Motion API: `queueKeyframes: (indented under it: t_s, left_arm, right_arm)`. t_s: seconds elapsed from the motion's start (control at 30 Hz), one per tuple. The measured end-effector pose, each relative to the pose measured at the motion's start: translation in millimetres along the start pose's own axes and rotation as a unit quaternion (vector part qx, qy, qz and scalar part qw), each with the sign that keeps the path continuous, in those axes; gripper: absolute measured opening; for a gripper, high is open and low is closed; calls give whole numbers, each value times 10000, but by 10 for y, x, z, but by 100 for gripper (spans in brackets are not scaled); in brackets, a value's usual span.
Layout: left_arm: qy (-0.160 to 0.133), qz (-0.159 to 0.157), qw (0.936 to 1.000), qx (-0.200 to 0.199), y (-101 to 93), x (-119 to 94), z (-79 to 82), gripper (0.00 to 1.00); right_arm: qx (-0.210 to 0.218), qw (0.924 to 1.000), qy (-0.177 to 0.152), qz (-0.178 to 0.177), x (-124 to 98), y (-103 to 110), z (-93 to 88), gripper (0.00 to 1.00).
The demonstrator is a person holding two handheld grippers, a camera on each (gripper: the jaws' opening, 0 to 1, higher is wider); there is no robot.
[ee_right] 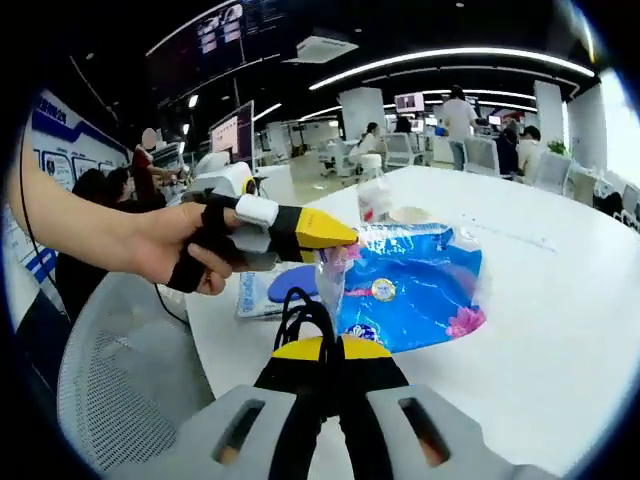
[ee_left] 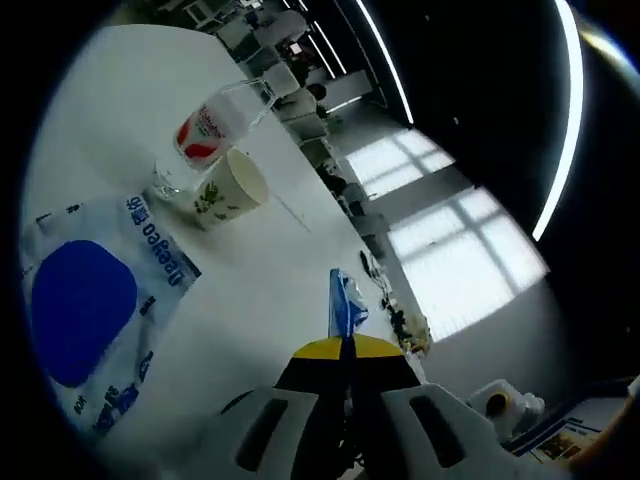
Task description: Arrange the tabletop items into an orderly group along one side of the table until the central work area is clear of visible clutter.
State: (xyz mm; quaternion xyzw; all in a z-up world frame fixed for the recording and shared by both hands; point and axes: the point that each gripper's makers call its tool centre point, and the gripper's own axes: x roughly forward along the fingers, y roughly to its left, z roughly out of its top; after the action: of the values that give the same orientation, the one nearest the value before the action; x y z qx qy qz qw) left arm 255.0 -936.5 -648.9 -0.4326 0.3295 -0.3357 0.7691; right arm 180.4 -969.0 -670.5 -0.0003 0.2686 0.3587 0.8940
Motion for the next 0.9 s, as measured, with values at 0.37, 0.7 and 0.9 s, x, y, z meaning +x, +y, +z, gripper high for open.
queueKeyframes:
  t_s: [0.37, 0.7, 0.9]
  left_arm:
    - [277, 125, 9995, 25, 45, 382, -169, 0]
    - [307, 293, 9991, 69, 215, 561, -182, 0]
    - [208, 353, 9992, -32, 277, 579, -120, 0]
  right_arm:
    - [487, 9983, 144, -275, 20, -346, -251, 1]
    - [520, 9972, 318, -442, 80, -479, -404, 3]
    - [577, 9969, 164, -505, 50, -531, -380, 7]
